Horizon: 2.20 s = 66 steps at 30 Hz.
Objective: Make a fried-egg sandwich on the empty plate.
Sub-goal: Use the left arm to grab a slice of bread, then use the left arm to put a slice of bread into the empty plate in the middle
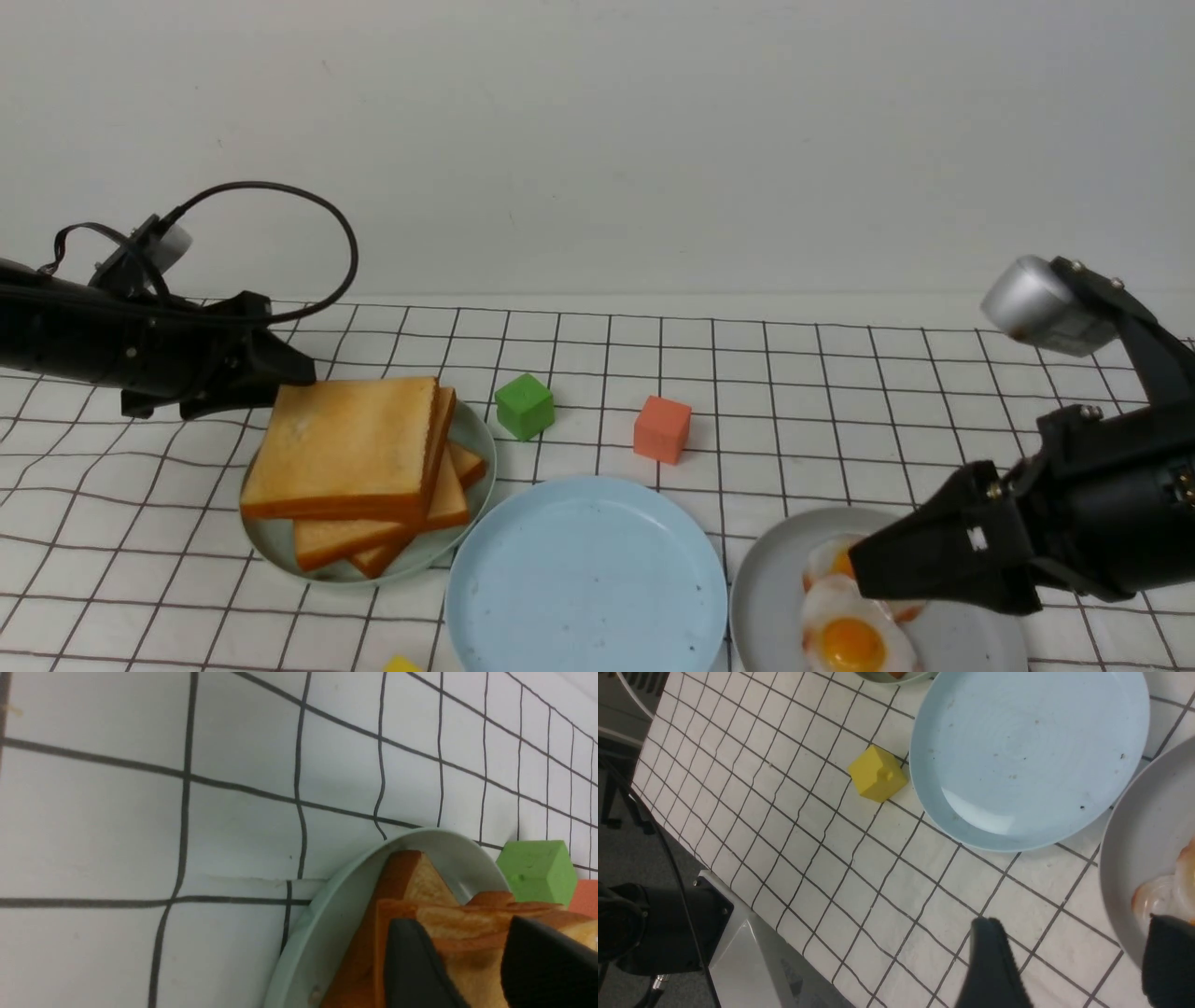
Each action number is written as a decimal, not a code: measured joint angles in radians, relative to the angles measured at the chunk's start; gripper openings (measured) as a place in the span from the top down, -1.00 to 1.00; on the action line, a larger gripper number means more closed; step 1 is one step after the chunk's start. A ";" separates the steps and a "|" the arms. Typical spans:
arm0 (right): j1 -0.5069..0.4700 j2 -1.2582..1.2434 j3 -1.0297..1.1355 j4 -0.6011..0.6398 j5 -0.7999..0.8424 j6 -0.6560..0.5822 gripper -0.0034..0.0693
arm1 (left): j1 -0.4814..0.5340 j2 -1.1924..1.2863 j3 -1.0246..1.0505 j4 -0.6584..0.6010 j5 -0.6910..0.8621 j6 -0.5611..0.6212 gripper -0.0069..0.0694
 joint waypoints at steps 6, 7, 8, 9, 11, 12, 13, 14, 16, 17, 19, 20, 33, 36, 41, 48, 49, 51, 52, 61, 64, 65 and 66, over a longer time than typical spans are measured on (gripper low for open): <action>0.000 0.000 0.000 0.020 -0.002 -0.002 -0.31 | 0.000 0.020 -0.002 -0.008 0.008 0.004 0.24; 0.000 0.000 0.000 0.022 -0.002 -0.002 -0.31 | 0.000 0.020 -0.002 -0.008 0.008 0.004 0.25; 0.000 0.000 0.000 0.027 -0.004 -0.002 -0.31 | 0.000 0.020 -0.002 -0.008 0.009 0.005 0.29; 0.000 0.000 0.000 0.029 -0.004 -0.002 -0.31 | 0.000 0.020 -0.002 -0.008 0.009 0.005 0.32; 0.000 0.000 0.000 0.029 -0.004 -0.002 -0.31 | 0.000 0.020 -0.002 -0.008 0.009 0.010 0.39; 0.000 0.000 0.000 0.029 -0.004 -0.002 -0.31 | 0.000 0.020 -0.002 -0.008 0.009 0.013 0.40; 0.000 0.000 0.000 0.030 -0.004 -0.002 -0.31 | 0.000 0.020 -0.002 -0.008 0.012 0.028 0.49; 0.000 0.000 0.000 0.030 -0.004 -0.002 -0.31 | 0.000 0.020 -0.002 -0.008 0.017 0.043 0.55; 0.000 0.000 0.000 0.030 -0.004 -0.002 -0.31 | 0.000 0.020 -0.002 -0.008 0.024 0.061 0.65; 0.000 0.000 0.000 0.030 -0.004 -0.002 -0.31 | 0.000 0.020 -0.002 -0.008 0.029 0.073 0.74; 0.000 0.000 0.000 0.030 -0.004 -0.002 -0.31 | 0.000 0.018 -0.002 -0.008 0.031 0.079 0.77; 0.000 0.000 0.000 0.030 -0.004 -0.002 -0.31 | 0.000 0.015 -0.002 -0.008 0.031 0.079 0.77; 0.000 0.000 0.000 0.030 -0.001 -0.002 -0.31 | 0.000 -0.236 -0.002 0.016 0.121 0.081 0.77; 0.000 0.000 0.000 0.030 0.001 -0.005 -0.31 | -0.002 -0.276 0.011 0.003 0.168 0.076 0.77; 0.000 0.000 0.000 0.030 0.004 -0.005 -0.31 | -0.081 -0.333 0.193 -0.155 0.168 0.129 0.77; 0.000 0.000 0.000 0.029 0.005 -0.006 -0.31 | -0.267 -0.292 0.363 -0.310 -0.030 0.283 0.77; 0.000 0.000 0.000 0.028 0.006 -0.006 -0.31 | -0.300 -0.275 0.368 -0.323 -0.091 0.293 0.77; 0.000 0.000 0.000 0.026 0.006 -0.006 -0.31 | -0.332 -0.258 0.370 -0.338 -0.134 0.299 0.77; 0.000 0.000 0.000 0.022 0.007 -0.006 -0.31 | -0.352 -0.245 0.370 -0.348 -0.176 0.301 0.77; 0.000 0.000 0.000 0.000 0.012 -0.006 -0.31 | -0.478 -0.138 0.370 -0.492 -0.338 0.372 0.75; 0.000 0.000 0.000 -0.005 0.013 -0.006 -0.31 | -0.485 -0.138 0.369 -0.504 -0.360 0.374 0.67; 0.000 0.000 0.000 -0.005 0.014 -0.006 -0.31 | -0.487 -0.138 0.369 -0.505 -0.361 0.374 0.62; 0.000 0.000 0.000 -0.005 0.014 -0.006 -0.31 | -0.487 -0.138 0.369 -0.505 -0.361 0.374 0.61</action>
